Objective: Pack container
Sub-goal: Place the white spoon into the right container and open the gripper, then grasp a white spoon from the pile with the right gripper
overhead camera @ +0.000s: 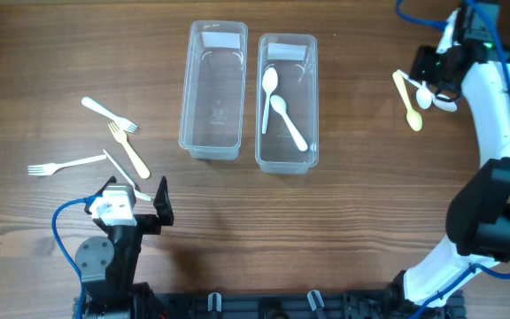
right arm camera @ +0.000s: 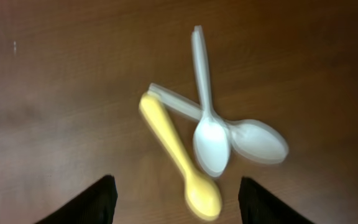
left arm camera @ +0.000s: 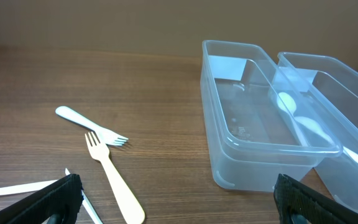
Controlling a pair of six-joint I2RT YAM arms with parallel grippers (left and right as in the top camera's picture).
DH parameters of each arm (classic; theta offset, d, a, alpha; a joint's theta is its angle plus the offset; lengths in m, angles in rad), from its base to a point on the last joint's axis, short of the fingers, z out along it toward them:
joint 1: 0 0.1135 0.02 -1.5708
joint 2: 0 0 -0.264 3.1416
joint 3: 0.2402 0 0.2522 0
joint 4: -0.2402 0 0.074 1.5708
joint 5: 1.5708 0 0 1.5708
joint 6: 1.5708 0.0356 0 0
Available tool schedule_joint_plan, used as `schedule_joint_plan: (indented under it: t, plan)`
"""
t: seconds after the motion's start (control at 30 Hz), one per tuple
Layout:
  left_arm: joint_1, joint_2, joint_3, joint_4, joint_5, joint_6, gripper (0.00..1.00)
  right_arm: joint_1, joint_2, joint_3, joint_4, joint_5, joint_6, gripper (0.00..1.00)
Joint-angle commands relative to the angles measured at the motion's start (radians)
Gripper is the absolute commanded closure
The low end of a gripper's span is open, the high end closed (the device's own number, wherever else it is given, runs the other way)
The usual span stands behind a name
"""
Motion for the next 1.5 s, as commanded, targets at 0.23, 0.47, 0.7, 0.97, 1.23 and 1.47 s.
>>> schedule_joint_plan:
  t: [0.23,0.47,0.7,0.97,1.23,1.47]
  plan:
    - [-0.007,-0.007,-0.006,0.003,-0.002,0.018,0.0,-0.026,0.143,0.009,0.245,0.041,-0.048,0.36]
    - [-0.007,-0.007,-0.006,0.003,-0.002,0.018,0.0,-0.045,0.314,0.009,0.381,0.051,-0.048,0.3]
    - [-0.007,-0.007,-0.006,0.003,-0.002,0.019,0.0,-0.046,0.39,0.009,0.431,0.044,-0.047,0.42]
    - [-0.007,-0.007,-0.006,0.003,-0.002,0.018,0.0,-0.046,0.398,0.009,0.378,0.044,-0.047,0.9]
    - [-0.007,-0.007,-0.006,0.003,-0.002,0.018,0.0,-0.045,0.324,0.011,0.345,0.044,-0.05,0.96]
    - [-0.007,-0.007,-0.006,0.003,-0.002,0.018,0.0,-0.007,0.079,0.011,0.292,0.031,-0.047,0.96]
